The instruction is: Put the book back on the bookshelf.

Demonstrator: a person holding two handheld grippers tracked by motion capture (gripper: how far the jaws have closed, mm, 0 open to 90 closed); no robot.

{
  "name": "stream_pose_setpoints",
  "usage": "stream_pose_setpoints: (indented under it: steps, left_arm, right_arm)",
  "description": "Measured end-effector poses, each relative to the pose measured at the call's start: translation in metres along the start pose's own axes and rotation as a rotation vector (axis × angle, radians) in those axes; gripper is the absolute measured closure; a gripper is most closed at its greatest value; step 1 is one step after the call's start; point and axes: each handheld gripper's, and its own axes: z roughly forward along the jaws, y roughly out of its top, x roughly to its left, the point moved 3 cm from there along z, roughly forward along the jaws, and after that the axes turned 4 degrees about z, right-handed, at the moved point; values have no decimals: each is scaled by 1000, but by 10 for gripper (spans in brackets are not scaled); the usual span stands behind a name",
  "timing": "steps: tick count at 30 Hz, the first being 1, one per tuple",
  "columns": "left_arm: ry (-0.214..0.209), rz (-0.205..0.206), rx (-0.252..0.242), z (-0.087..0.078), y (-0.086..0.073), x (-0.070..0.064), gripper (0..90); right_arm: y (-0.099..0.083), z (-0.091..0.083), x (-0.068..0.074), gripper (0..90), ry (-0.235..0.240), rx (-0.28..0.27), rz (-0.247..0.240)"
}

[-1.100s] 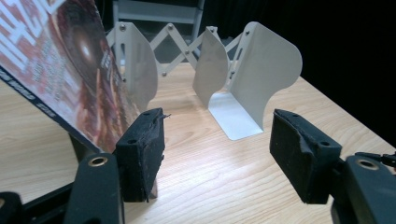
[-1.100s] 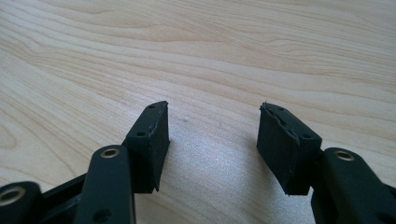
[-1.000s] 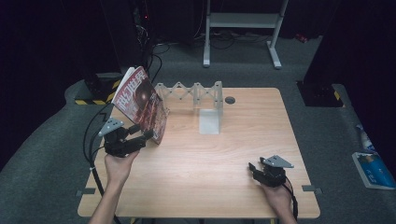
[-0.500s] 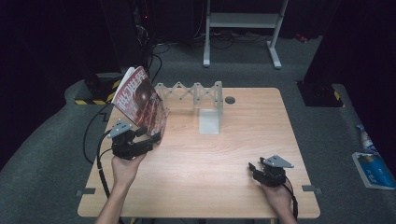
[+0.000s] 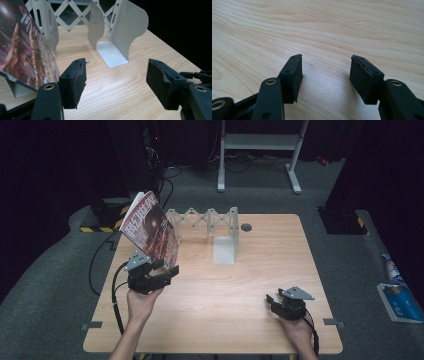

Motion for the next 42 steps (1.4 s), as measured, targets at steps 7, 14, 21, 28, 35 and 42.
stream_pose_setpoints:
  steps: [7,14,21,28,35,42]
  left_arm:
    - [-9,8,17,7,-5,-6,309]
    - [-27,19,45,17,-12,-13,309]
    - [-34,14,62,25,-20,-15,310]
    - [-50,12,76,33,-26,-19,308]
    - [-57,8,92,41,-35,-21,307]
    - [-68,12,117,49,-40,-24,302]
  right_arm:
    - [0,0,0,436,0,0,-2]
    - [0,0,0,436,0,0,-2]
    - [0,0,0,436,0,0,-1]
    - [0,0,0,435,0,-1,-3]
    - [0,0,0,435,1,-1,-4]
    - [0,0,0,435,1,-1,-4]
